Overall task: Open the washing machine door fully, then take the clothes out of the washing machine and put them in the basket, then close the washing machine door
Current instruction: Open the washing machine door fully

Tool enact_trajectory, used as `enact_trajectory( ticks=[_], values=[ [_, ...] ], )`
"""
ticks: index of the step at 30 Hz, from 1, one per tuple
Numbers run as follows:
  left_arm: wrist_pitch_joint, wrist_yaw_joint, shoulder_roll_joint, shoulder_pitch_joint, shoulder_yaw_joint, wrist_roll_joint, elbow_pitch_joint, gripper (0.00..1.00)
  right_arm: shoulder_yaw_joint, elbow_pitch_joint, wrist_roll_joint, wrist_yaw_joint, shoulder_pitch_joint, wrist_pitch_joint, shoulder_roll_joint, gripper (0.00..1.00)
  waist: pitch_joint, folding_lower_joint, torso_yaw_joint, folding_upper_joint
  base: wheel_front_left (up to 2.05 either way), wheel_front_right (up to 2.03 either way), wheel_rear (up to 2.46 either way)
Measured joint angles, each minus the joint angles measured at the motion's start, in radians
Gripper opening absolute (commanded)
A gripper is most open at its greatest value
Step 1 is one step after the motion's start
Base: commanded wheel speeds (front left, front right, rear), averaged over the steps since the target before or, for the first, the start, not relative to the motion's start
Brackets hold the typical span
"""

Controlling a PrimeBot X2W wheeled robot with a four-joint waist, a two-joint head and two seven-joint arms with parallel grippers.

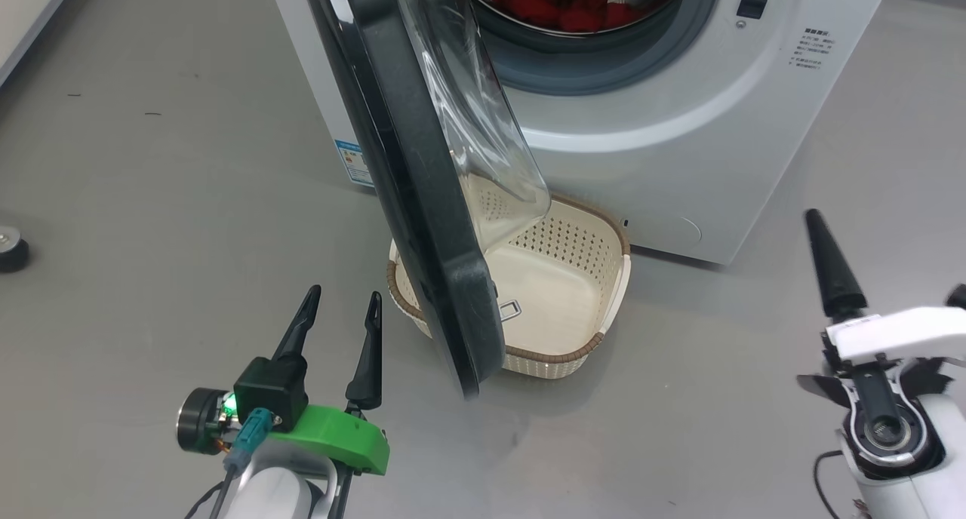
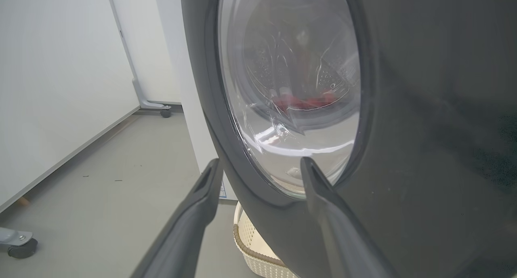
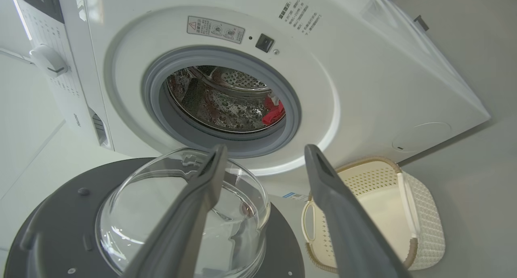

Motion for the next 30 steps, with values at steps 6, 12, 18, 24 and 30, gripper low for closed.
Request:
enact_trajectory(
  ticks=[6, 12, 18, 24, 30],
  values=[
    [0.000, 0.000, 0.001, 0.005, 0.002, 0.000, 0.003, 1.00, -0.016, 0.006, -0.271, 0.000, 0.053, -0.187, -0.097, 1.00, -0.008, 0.0000, -0.006, 0.0000, 0.00, 0.00, 0.00],
    [0.000, 0.000, 0.000, 0.009, 0.004, 0.000, 0.006, 1.00, -0.016, 0.035, -0.574, 0.000, 0.082, -0.300, -0.209, 1.00, -0.016, 0.0000, -0.011, 0.0000, 0.00, 0.00, 0.00],
    [0.000, 0.000, 0.000, 0.012, 0.006, 0.000, 0.008, 1.00, -0.074, -0.005, -0.792, -0.048, 0.093, -0.267, -0.220, 1.00, -0.023, 0.0000, -0.015, 0.0000, 0.00, 0.00, 0.00],
    [0.000, 0.000, 0.000, 0.020, 0.012, 0.000, 0.009, 1.00, -0.153, -0.123, -1.005, -0.094, 0.109, -0.263, -0.175, 1.00, -0.029, 0.0000, -0.022, 0.0000, 0.00, 0.00, 0.00],
    [0.000, 0.000, 0.000, 0.022, 0.011, 0.000, 0.011, 1.00, -0.113, -0.143, -1.079, -0.099, 0.193, -0.263, -0.099, 1.00, -0.033, 0.0000, -0.025, 0.0000, 0.00, 0.00, 0.00]
  ],
)
